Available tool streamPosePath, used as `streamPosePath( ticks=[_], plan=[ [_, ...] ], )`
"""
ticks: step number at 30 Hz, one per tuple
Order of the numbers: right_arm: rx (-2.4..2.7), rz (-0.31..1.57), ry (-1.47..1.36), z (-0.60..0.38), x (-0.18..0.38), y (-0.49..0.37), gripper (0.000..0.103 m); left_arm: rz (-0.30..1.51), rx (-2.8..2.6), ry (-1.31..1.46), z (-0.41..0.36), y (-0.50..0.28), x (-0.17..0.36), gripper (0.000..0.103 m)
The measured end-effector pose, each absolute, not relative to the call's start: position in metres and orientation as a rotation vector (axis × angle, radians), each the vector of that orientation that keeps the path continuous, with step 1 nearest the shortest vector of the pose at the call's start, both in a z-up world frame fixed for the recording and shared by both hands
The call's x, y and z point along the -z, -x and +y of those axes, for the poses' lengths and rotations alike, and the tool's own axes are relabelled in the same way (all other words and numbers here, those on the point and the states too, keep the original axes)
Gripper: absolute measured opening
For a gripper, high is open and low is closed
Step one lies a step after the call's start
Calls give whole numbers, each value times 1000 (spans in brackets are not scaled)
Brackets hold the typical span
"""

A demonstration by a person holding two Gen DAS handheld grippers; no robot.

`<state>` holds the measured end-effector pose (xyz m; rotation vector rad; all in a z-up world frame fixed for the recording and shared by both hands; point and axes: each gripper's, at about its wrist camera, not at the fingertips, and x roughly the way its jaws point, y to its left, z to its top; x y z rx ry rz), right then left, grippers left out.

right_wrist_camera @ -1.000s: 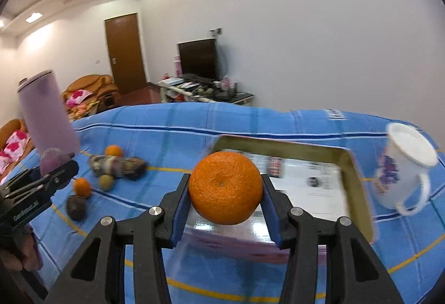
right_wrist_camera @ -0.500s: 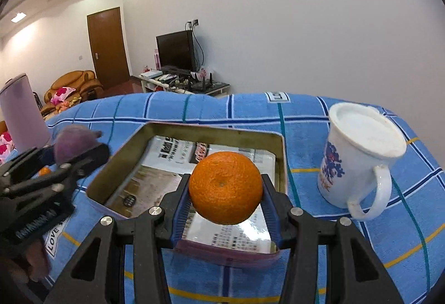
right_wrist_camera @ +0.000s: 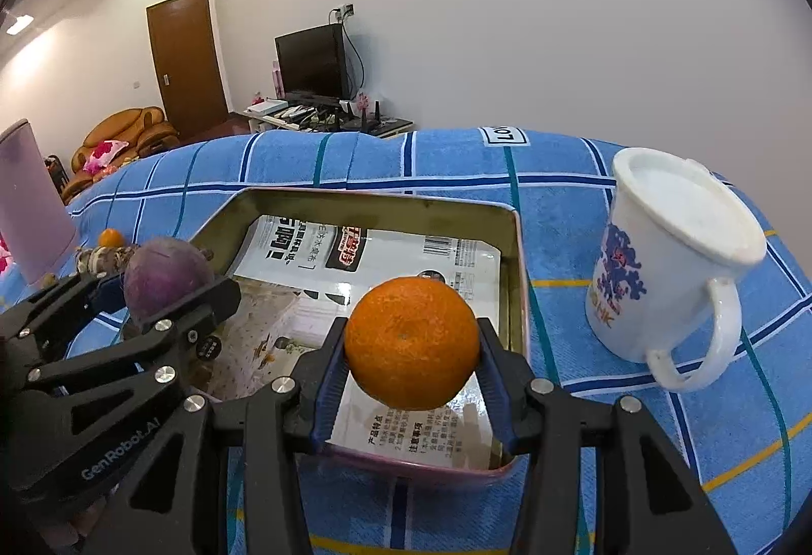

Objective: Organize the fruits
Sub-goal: 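Carry both fruits over the pink tin and open both tools to drop them, then move both tools back over the remaining fruits on the cloth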

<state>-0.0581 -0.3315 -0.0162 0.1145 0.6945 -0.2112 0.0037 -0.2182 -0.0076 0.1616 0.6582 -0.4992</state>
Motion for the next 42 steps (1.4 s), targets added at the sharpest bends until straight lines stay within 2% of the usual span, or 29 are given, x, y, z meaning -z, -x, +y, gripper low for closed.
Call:
streamPosePath(
  ticks=[14, 18, 20, 21, 22, 23, 24, 25, 30, 42],
  plan=[
    [189, 677, -160, -332, 16, 64, 51, 670, 483, -191, -222, -6, 11, 56],
    [185, 654, -191, -334, 12, 69, 55, 653, 482, -179, -220, -3, 9, 57],
    [188, 627, -204, -336, 9, 72, 58, 623, 481, -173, -217, 1, 7, 62],
    [193, 611, -209, -337, 7, 74, 59, 597, 464, -170, -215, 5, 4, 72],
    [200, 592, -215, -339, 4, 77, 60, 580, 448, -169, -213, 6, 2, 87],
    [207, 567, -224, -341, 1, 80, 63, 553, 436, -163, -210, 9, 0, 94],
    [209, 541, -233, -342, -2, 84, 72, 521, 429, -153, -207, 12, -3, 103],
    [212, 513, -238, -342, -5, 87, 78, 490, 418, -144, -204, 14, -6, 103],
    [240, 417, -190, -334, -14, 97, 78, 391, 347, -173, -195, 23, -13, 103],
    [316, 307, -121, -320, -16, 107, 78, 389, 250, -191, -176, 18, -8, 103]
  ],
)
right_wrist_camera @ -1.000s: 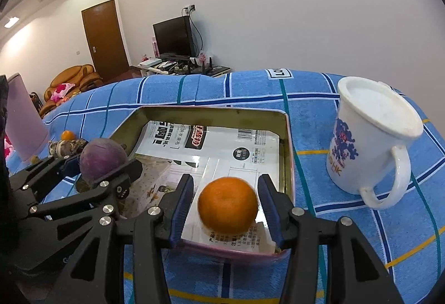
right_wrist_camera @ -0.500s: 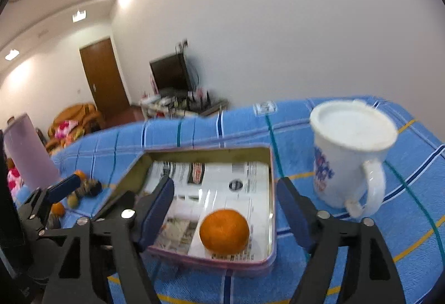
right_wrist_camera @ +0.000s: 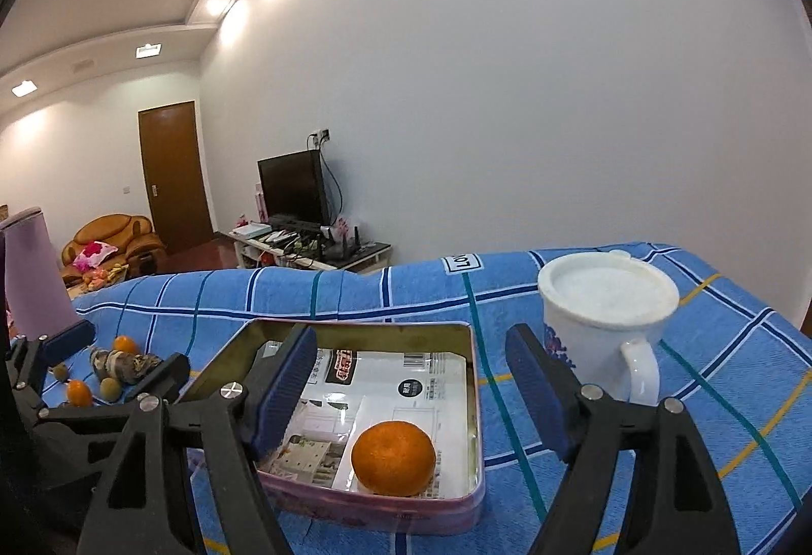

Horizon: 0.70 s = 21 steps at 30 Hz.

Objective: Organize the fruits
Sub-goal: 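Move both tools back over the remaining fruits on the cloth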

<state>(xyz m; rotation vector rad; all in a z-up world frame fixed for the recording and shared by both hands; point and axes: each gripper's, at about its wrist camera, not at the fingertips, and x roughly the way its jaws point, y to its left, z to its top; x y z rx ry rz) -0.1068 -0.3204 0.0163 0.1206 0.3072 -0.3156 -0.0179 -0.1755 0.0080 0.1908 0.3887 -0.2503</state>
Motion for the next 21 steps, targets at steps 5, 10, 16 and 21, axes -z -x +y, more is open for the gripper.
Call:
streamPosePath(
  ticks=[5, 10, 16, 21],
  plan=[
    [331, 284, -113, -316, -18, 111, 78, 380, 247, -190, -168, 23, -8, 103],
    [329, 281, -128, -310, -17, 113, 78, 401, 236, -169, -157, 25, -7, 103],
    [343, 278, -90, -299, -18, 112, 78, 437, 214, -129, -138, 21, -5, 103],
    [337, 293, -60, -286, -17, 109, 78, 448, 203, -121, -123, 23, -4, 103]
  ],
)
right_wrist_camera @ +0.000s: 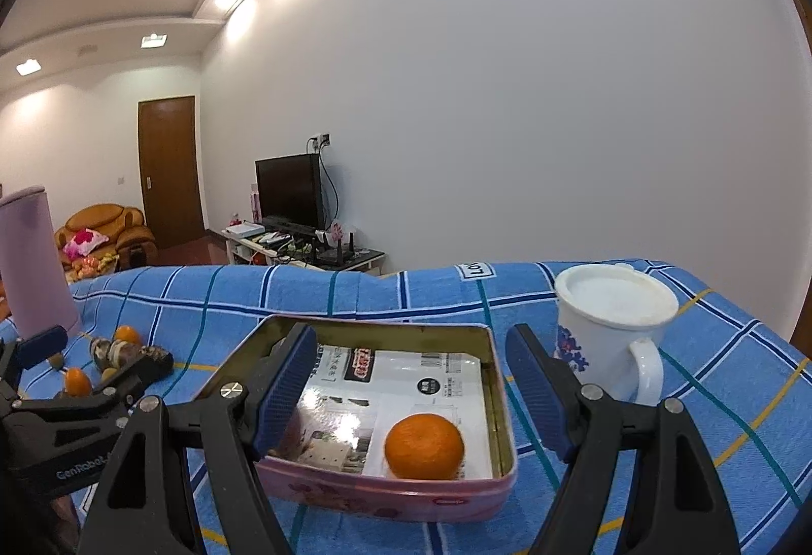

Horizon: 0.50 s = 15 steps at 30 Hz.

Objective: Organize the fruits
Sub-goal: 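Move both tools back over the remaining fruits on the cloth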

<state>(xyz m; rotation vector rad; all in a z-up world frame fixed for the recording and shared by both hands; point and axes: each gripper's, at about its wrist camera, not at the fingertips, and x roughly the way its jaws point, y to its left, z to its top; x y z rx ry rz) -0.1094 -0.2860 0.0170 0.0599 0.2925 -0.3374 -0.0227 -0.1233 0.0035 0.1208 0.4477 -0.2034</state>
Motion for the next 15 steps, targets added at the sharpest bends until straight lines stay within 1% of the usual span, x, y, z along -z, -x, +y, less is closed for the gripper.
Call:
streamPosePath(
  ticks=[15],
  plan=[
    [286, 380, -94, -247, -11, 92, 78, 514, 219, -182, -85, 12, 5, 103]
  ],
)
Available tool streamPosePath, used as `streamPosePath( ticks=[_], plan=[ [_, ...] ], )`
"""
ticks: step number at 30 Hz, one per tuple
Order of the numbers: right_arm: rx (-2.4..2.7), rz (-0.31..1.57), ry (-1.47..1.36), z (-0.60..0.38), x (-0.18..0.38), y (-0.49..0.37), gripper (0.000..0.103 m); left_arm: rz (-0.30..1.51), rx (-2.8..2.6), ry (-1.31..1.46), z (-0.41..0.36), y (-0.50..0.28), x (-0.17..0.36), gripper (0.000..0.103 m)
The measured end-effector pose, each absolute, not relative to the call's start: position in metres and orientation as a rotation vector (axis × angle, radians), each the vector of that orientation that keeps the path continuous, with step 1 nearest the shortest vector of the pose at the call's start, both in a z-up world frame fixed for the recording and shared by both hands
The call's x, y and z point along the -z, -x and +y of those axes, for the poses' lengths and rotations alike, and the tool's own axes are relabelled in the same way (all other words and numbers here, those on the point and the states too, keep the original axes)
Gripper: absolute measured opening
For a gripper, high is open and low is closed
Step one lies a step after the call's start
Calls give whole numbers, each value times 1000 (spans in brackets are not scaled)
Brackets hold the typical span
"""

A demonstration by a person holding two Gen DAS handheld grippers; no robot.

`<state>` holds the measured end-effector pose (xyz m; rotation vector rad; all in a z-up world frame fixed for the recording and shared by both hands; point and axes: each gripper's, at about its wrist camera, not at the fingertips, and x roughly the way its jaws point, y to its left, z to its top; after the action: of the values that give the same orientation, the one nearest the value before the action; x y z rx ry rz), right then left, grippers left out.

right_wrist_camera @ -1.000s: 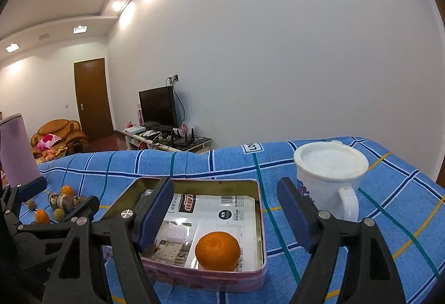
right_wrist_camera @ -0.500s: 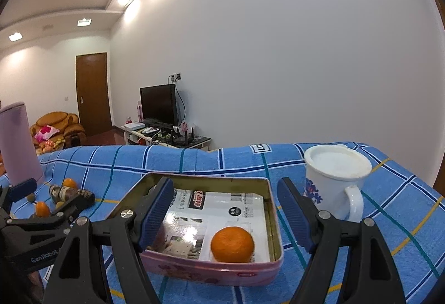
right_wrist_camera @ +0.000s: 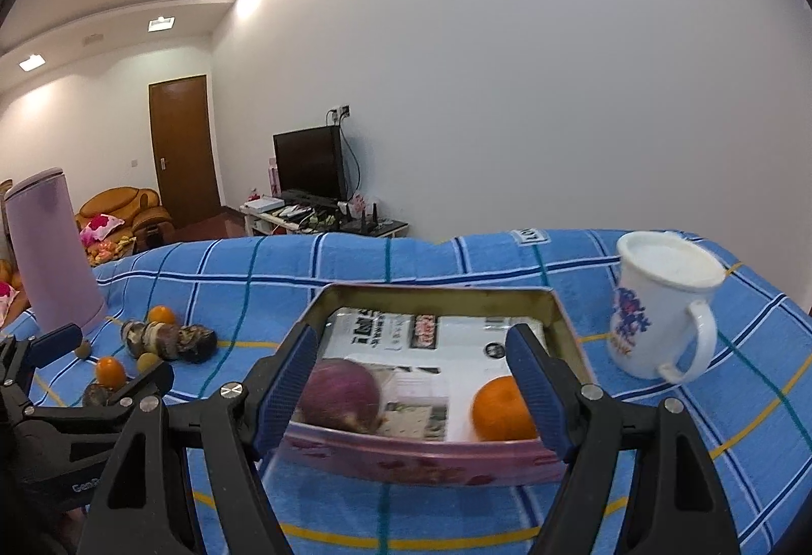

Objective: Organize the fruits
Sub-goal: 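Move both tools back over the remaining fruits on the cloth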

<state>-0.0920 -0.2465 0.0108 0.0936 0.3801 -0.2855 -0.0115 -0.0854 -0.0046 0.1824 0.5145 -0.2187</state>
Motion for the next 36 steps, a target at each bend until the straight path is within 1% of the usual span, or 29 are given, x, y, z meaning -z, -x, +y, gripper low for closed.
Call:
streamPosePath(
  ticks=[13, 28, 32, 36],
  plan=[
    [233, 430, -123, -197, -5, 62, 78, 486, 154, -140, -33, -9, 1, 103],
    [147, 446, -109, -149, -2, 38, 78, 510, 113, -179, -9, -23, 4, 103],
    [133, 451, -116, -145, -2, 36, 78, 537, 68, -192, 9, -33, 5, 103],
    [85, 492, -120, -140, 1, 34, 78, 599, 25, -98, 50, -51, 3, 103]
  ],
)
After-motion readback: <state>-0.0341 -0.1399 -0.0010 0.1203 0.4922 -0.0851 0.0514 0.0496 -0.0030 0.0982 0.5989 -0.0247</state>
